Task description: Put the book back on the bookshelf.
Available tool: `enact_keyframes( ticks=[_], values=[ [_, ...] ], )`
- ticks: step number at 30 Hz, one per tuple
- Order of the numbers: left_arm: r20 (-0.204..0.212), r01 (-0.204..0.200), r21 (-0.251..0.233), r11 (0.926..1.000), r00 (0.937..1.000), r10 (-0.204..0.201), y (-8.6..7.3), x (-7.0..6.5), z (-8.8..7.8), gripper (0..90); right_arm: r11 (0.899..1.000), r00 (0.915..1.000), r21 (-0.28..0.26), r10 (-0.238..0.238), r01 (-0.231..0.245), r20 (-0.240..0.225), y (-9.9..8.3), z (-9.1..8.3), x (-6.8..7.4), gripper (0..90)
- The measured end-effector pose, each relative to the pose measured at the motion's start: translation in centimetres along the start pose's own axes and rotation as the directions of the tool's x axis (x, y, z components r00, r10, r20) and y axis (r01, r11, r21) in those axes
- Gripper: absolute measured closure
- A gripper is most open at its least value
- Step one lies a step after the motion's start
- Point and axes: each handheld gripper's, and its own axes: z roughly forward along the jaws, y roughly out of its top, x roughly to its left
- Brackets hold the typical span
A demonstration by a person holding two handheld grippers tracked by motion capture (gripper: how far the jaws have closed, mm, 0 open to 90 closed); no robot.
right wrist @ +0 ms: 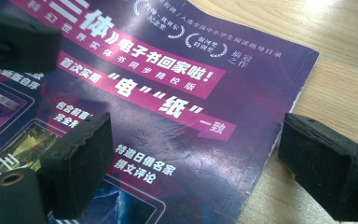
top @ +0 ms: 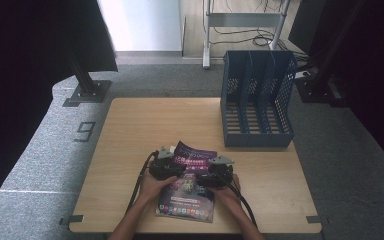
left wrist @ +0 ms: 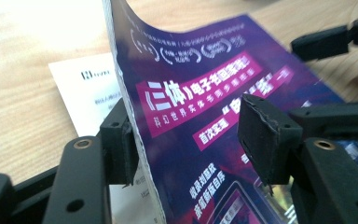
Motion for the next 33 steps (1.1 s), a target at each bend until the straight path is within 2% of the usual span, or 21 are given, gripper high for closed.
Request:
enact_keyframes(
  ticks=[6,9,11,15,20,33],
  values=[
    [0.033,-0.013,-0.022,0.9997,0.9994,0.014,-0.14,-0.32,-0.6,53.3,1.0,1.0,0.0,0.001,-0.001,0.0,-0.01,-0.01,-0.01,10.4],
    [0.017,-0.042,-0.019,0.9989,0.9989,0.043,-0.22,-0.82,-0.28,55.5,1.0,1.0,-0.001,0.001,-0.001,-0.003,-0.04,-0.04,-0.04,10.9],
    [-0.006,-0.055,-0.018,0.9984,0.9985,0.055,-0.26,-0.94,-0.23,60.6,1.0,1.0,-0.002,0.002,-0.002,-0.004,-0.05,-0.07,-0.07,11.3],
    [-0.011,-0.038,-0.039,0.9985,0.9992,0.038,-0.3,-0.65,-0.46,66.6,1.0,1.0,-0.001,0.001,-0.001,-0.006,-0.04,-0.08,-0.11,11.3],
    [-0.023,-0.04,-0.061,0.9973,0.999,0.038,-0.35,-0.7,-0.65,71.9,1.0,1.0,-0.001,0.001,-0.001,-0.006,-0.05,-0.08,-0.12,11.4],
    [0.016,-0.016,-0.069,0.9975,0.9997,0.017,-0.47,-0.26,-0.92,81.4,1.0,1.0,-0.002,0.001,-0.001,-0.007,-0.06,-0.11,-0.16,11.9]
  ],
)
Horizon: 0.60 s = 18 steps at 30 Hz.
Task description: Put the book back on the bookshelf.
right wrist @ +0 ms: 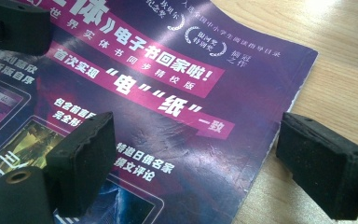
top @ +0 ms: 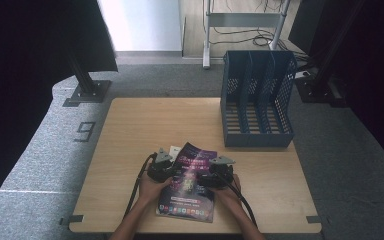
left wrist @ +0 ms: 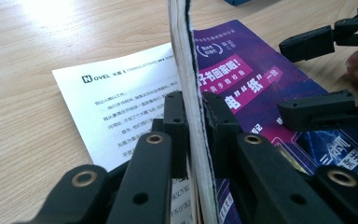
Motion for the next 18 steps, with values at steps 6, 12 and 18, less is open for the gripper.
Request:
enact_keyframes(
  ticks=[6,12,18],
  values=[
    [0.01,0.019,0.02,0.9996,0.9998,-0.019,-0.18,0.21,0.29,75.9,1.0,1.0,0.0,-0.001,0.001,0.0,0.0,0.0,-0.01,12.0],
    [0.021,0.027,0.017,0.9995,0.9994,-0.027,-0.24,0.33,0.27,77.8,1.0,1.0,-0.001,0.0,0.0,0.0,0.0,0.0,-0.01,12.1],
    [0.047,0.029,-0.014,0.9995,0.9985,-0.028,-0.08,0.26,-0.18,84.6,1.0,1.0,-0.002,-0.001,0.001,-0.001,-0.02,-0.03,-0.04,12.6]
  ],
)
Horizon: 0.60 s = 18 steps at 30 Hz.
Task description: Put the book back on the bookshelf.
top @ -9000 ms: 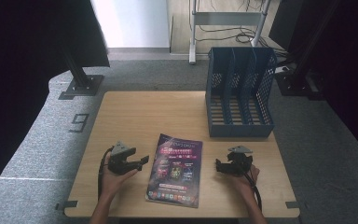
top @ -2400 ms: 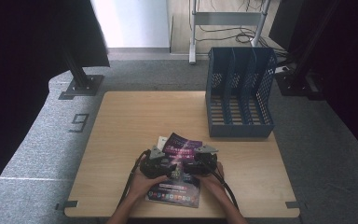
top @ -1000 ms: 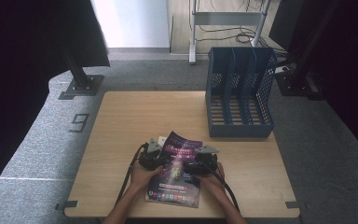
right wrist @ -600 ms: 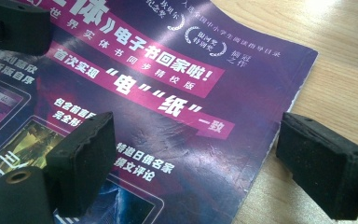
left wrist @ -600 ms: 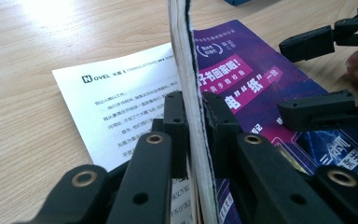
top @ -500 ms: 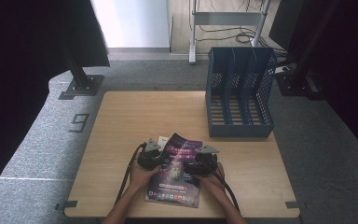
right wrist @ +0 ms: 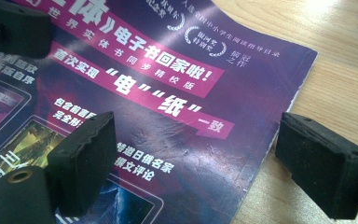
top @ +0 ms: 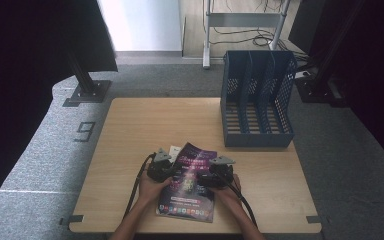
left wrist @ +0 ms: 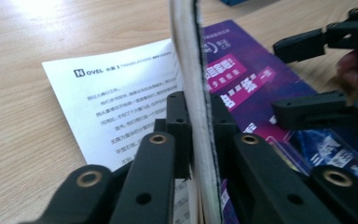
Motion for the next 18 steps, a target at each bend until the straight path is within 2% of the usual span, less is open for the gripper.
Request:
enact_keyframes(
  ticks=[5,8,11,15,18],
  values=[
    [0.032,-0.002,-0.043,0.9991,0.9995,0.004,0.2,-0.2,-0.6,87.0,1.0,1.0,-0.002,0.004,-0.004,-0.004,0.0,0.0,-0.1,13.3],
    [0.04,-0.006,-0.065,0.9979,0.9992,0.009,0.3,-0.3,-0.9,87.5,1.0,0.9998,0.001,0.012,-0.012,-0.014,0.1,-0.2,-0.3,16.8],
    [0.05,-0.013,-0.086,0.9962,0.9986,0.017,0.5,-0.5,-1.2,87.8,1.0,0.9992,-0.015,0.027,-0.027,-0.029,0.3,-0.5,-0.4,18.1],
    [0.052,-0.023,-0.103,0.9944,0.9983,0.028,0.7,-0.8,-1.6,87.9,0.999,0.9982,-0.042,0.023,-0.025,-0.055,0.6,-1.2,-0.3,18.5],
    [0.05,-0.027,-0.141,0.9896,0.9982,0.034,1.0,-1.0,-2.3,87.9,0.998,0.9977,-0.063,0.022,-0.026,-0.064,0.8,-1.7,-0.3,18.6]
  ],
)
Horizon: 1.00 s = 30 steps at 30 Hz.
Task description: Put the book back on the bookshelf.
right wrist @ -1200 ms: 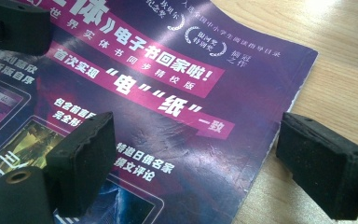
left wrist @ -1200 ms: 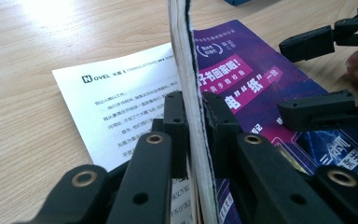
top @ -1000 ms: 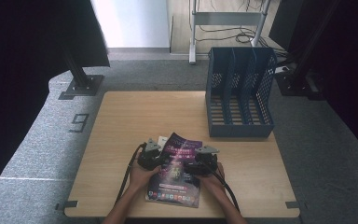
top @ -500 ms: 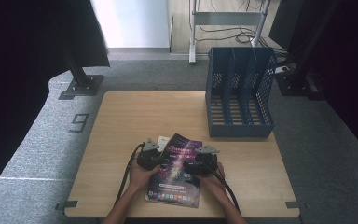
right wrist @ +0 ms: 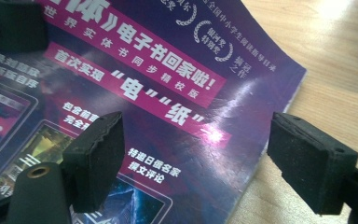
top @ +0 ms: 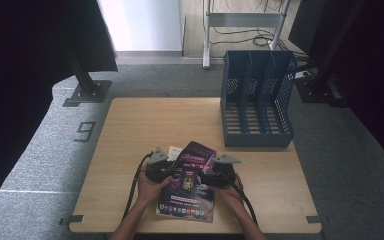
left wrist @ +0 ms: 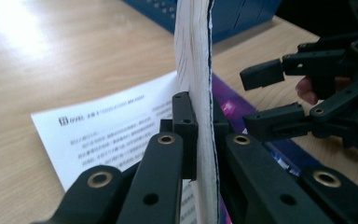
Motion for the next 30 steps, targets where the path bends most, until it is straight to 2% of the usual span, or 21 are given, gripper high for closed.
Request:
enact_keyframes(
  ticks=[4,10,14,22,30],
  values=[
    [0.001,-0.002,-0.025,0.9997,1.0,0.002,0.4,-0.1,-0.6,87.7,1.0,0.9995,-0.009,0.015,-0.015,-0.028,0.1,-0.2,-0.1,18.6],
    [0.008,0.001,-0.042,0.9991,1.0,-0.001,0.7,-0.2,-1.1,87.7,1.0,0.9996,0.008,0.008,-0.008,-0.028,0.0,-0.1,0.0,18.3],
    [0.02,0.008,-0.07,0.9976,0.9998,-0.006,0.9,-0.3,-1.6,87.8,1.0,0.9995,0.022,0.005,-0.004,-0.033,-0.1,0.1,0.1,18.3],
    [0.03,0.015,-0.079,0.9968,0.9995,-0.012,1.1,-0.2,-2.0,88.0,1.0,0.998,0.017,-0.007,0.008,-0.063,-0.2,0.0,0.4,17.8],
    [0.035,-0.004,-0.09,0.9959,0.9994,0.008,1.4,-0.5,-2.4,88.1,1.0,0.9956,0.001,-0.019,0.019,-0.092,-0.1,-0.2,0.4,17.4]
  ],
)
